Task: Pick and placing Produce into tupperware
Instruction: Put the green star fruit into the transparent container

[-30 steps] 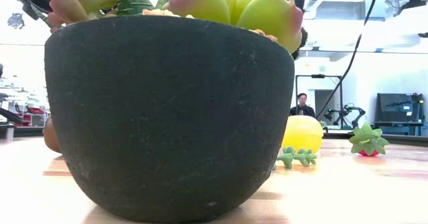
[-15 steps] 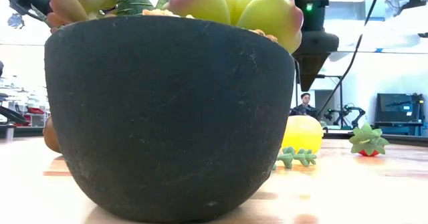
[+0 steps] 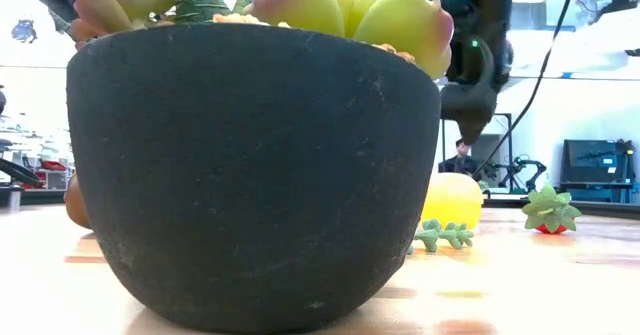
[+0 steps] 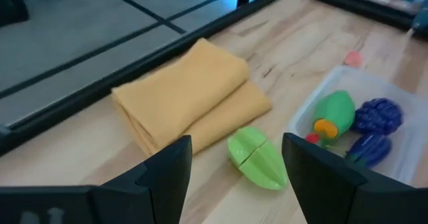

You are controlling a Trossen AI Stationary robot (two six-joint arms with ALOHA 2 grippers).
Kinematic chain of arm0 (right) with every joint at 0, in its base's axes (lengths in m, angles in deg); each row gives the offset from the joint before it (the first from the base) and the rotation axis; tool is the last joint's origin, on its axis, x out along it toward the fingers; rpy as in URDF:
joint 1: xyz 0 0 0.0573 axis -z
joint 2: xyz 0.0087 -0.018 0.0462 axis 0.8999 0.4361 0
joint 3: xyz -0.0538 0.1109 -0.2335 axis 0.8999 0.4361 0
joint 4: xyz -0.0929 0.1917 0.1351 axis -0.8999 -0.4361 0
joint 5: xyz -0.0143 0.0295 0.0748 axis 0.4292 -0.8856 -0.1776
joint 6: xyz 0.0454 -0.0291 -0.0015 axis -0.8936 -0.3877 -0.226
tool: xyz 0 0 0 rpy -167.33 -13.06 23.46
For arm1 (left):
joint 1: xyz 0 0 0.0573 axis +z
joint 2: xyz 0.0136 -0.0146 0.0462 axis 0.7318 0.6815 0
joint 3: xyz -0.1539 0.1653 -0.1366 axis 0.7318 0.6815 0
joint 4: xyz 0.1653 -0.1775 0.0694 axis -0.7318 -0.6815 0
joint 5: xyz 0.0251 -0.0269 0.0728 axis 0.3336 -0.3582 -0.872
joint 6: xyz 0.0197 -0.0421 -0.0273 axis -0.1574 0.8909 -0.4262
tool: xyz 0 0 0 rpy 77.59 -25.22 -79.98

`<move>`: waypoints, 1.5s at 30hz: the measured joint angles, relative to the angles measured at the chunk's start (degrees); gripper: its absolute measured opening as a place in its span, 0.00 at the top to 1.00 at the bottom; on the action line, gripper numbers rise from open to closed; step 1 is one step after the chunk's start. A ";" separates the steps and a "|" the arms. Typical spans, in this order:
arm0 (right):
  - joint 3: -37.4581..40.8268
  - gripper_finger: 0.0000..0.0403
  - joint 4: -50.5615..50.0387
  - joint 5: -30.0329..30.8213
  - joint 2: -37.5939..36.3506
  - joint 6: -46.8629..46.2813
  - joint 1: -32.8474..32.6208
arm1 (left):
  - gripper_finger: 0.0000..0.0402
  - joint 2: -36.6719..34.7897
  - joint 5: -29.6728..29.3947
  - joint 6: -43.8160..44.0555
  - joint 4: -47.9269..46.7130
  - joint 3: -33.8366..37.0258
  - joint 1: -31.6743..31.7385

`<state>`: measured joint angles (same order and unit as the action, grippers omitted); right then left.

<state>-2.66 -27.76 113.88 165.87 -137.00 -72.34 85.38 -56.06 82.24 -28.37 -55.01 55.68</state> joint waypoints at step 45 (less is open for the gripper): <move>52.39 0.34 42.06 3.51 -70.89 1.65 6.90 | 0.44 20.92 30.88 -2.25 -11.45 -17.49 19.76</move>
<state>49.73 14.30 117.39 94.98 -135.34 -65.44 106.30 -25.18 79.99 -39.82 -72.50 75.44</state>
